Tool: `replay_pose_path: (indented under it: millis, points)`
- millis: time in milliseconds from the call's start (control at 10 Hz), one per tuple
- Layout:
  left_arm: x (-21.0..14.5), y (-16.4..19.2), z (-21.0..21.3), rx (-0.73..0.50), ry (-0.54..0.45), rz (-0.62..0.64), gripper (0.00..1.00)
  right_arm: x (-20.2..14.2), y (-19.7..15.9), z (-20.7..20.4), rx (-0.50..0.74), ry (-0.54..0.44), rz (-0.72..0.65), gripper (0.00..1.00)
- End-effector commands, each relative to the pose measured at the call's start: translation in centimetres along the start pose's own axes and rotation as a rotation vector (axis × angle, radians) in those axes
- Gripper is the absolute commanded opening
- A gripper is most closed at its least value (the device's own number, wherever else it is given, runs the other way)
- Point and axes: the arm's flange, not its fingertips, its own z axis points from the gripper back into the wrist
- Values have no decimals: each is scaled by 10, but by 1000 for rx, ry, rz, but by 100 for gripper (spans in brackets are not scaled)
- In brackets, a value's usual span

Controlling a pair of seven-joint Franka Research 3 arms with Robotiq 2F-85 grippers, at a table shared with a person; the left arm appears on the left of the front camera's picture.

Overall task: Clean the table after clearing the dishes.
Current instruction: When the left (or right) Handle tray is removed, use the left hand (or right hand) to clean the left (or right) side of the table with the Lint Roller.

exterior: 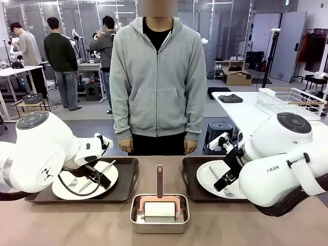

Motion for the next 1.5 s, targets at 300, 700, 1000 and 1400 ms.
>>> replay_pose_path:
  millis: [300,700,1000,1400]
  points:
    - [0,0,0,0,0,0,100,0,0,0,0,0,0,100]
    - [0,0,0,0,0,0,100,0,0,0,0,0,0,100]
    - [0,0,0,0,0,-1,100,15,-11,4,6,-11,14,100]
    - [38,49,32,-116,18,66,100,71,-60,18,188,-1,-31,100]
